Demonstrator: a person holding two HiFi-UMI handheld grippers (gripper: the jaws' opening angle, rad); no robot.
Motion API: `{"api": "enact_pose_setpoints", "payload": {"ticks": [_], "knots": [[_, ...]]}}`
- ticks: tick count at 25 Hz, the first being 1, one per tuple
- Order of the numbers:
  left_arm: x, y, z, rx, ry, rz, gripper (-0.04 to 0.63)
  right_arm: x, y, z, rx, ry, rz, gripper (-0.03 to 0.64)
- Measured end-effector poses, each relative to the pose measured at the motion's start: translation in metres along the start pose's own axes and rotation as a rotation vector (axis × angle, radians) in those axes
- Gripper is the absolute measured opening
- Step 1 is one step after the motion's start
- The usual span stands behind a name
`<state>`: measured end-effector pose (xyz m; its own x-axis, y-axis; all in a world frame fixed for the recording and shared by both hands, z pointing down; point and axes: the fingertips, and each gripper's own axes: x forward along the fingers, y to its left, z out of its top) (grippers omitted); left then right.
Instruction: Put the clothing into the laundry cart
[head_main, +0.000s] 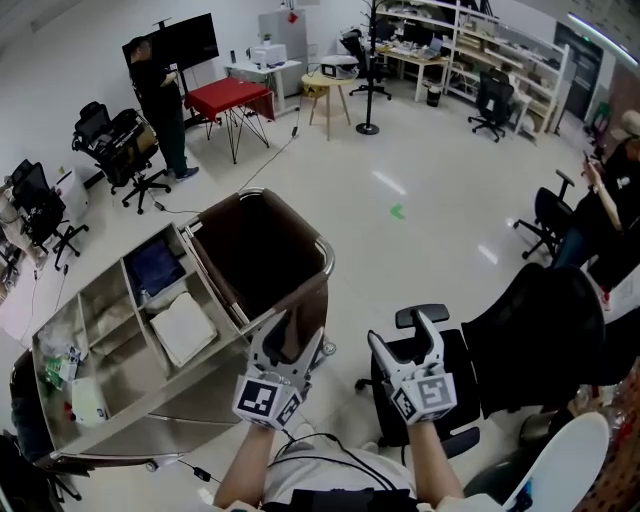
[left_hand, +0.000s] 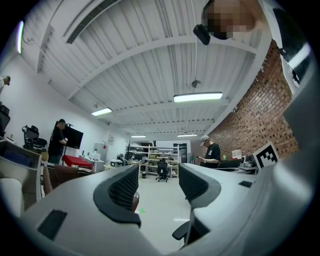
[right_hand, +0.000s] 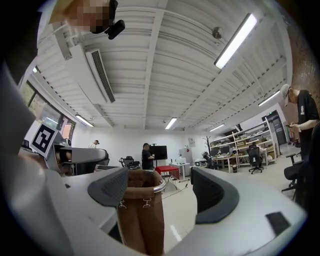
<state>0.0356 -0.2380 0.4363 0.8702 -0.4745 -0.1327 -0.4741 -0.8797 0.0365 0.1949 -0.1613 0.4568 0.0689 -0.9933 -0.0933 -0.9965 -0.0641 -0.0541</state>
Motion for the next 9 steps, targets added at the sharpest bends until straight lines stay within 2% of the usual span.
{"api": "enact_pose_setpoints", "payload": {"ticks": [2,6,9], "knots": [[-0.002,0.001,0.001,-0.004,0.001,-0.002,0.245,0.001,0.003,0.000,0.018,-0.001,0.005,0.431],[-0.006,0.006,0.001,-0.004,0.004,-0.007,0.245,0.005,0.009,-0.004,0.121,-0.009,0.018,0.426],[-0.009,0.010,0.000,0.010,0.008,-0.010,0.245,0.009,0.017,-0.010,0.141,0.000,0.028,0.426]]}}
